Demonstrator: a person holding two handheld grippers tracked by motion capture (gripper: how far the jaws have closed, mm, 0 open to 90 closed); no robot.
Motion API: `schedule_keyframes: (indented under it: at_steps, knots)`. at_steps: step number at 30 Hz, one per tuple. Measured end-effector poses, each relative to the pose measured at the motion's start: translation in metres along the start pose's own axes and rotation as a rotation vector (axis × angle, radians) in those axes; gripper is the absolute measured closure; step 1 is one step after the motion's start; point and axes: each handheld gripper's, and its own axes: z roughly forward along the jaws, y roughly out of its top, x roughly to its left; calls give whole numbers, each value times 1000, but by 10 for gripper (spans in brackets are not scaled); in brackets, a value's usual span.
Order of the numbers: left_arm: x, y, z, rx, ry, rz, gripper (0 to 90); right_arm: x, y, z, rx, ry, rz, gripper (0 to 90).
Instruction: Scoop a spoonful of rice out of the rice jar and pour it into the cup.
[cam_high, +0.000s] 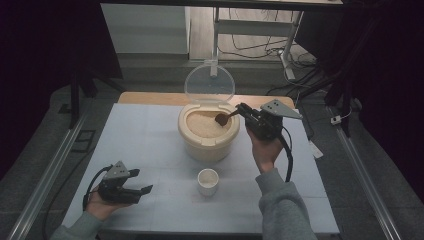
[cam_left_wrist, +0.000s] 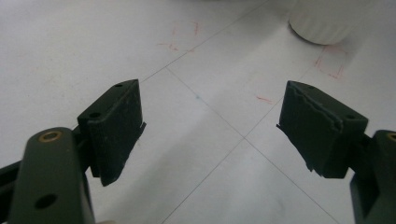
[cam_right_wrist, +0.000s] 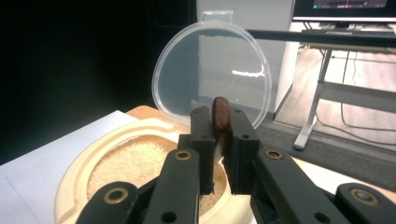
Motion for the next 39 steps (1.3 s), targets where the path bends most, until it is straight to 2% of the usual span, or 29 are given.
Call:
schedule_keyframes:
  at_steps: [14, 20, 26, 36, 39]
  knots:
    - [0, 0, 1, 2, -1, 1, 211, -5, -24, 21, 44, 55, 188, 829]
    - [-1, 0, 1, 4, -1, 2, 211, -9, -30, 21, 38, 63, 268, 826]
    - [0, 0, 1, 2, -1, -2, 211, -16, -34, 19, 40, 77, 384, 822]
    - [0, 0, 1, 0, 0, -1, 211, -19, -36, 18, 42, 86, 451, 818]
    - [0, 0, 1, 1, 0, -2, 211, -22, -37, 16, 42, 94, 485, 820]
